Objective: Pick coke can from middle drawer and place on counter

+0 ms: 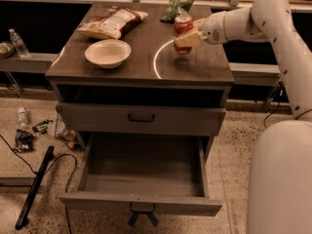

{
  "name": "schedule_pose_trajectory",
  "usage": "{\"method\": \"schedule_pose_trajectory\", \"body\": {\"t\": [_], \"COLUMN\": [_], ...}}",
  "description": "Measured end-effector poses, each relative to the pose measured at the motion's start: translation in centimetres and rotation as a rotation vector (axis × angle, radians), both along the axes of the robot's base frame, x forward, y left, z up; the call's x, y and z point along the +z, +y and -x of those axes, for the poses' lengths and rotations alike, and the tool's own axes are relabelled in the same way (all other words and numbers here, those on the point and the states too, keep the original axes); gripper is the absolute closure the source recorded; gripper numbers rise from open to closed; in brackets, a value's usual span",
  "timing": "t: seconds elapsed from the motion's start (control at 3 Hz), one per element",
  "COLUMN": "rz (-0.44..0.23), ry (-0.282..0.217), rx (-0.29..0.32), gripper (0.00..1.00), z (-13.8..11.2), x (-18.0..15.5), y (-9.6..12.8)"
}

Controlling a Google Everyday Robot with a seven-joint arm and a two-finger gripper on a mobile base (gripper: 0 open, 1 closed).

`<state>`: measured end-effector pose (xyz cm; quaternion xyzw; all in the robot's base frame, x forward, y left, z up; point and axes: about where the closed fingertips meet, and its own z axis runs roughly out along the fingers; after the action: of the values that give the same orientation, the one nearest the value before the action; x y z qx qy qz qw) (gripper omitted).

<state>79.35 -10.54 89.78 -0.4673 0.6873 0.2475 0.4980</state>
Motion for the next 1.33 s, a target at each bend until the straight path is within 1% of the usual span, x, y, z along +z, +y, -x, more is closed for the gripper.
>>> {"method": "schedule_pose_trajectory", "body": {"t": [0.33, 0.67, 1.0, 1.33], "rz": [0.009, 0.010, 0.003, -0.018], "ry": [0.032, 0.045, 0.046, 0.027], "rx": [-0.015, -0.026, -0.040, -0.075], "gripper": [0.53, 0.30, 0.06, 0.00], "z": [-1.1, -1.6, -1.6, -0.7], "x": [-2.0, -3.0, -3.4, -2.6], "y": [0.2, 0.2, -0.3, -2.2]}}
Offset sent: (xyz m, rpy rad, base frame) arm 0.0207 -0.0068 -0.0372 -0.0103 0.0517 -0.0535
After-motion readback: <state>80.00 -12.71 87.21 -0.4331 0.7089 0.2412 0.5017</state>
